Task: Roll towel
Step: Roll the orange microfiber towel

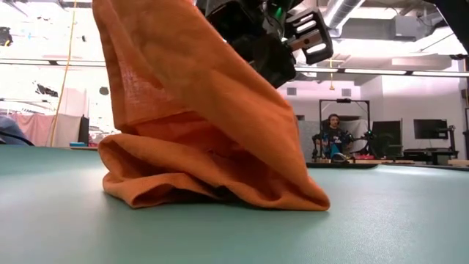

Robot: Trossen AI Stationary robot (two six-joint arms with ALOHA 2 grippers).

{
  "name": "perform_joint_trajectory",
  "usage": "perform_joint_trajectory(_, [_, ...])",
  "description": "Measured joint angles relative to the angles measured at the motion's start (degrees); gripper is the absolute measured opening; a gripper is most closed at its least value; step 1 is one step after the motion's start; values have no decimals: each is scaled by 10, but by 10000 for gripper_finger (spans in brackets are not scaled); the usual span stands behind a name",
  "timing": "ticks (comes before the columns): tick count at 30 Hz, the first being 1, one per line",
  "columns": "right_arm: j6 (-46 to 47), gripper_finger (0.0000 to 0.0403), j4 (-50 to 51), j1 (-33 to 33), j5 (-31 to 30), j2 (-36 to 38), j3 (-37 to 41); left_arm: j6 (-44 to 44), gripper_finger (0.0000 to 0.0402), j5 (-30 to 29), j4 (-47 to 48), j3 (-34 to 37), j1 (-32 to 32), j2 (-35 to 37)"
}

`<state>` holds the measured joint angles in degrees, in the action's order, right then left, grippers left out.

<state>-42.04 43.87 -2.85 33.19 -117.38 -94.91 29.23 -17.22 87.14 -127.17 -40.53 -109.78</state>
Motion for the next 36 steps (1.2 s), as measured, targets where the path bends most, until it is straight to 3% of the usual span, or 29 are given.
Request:
perform_joint_trajectory(4, [0, 82, 17, 0, -4, 0, 0, -10, 0, -2, 0, 0, 0, 0])
perform_joint_trajectory(8, [6, 14, 20, 0, -48, 3, 0, -22, 0, -15, 4, 0, 0, 0])
perform_joint_trajectory(14, [44, 6, 35, 0, -162, 45, -16, -40, 0, -51, 30, 0, 0, 0])
perform_joint_trajectory(21, [68, 3, 48, 16, -312, 166, -20, -125, 0, -81, 29, 0, 4, 0])
perform_joint_trajectory(29, [133, 1, 60, 64, -418, 304, -21, -226, 0, -245, 29, 0, 39, 8])
perform_joint_trajectory(36, [182, 1, 74, 93, -606, 356, -21, -321, 0, -322, 29, 0, 128, 45])
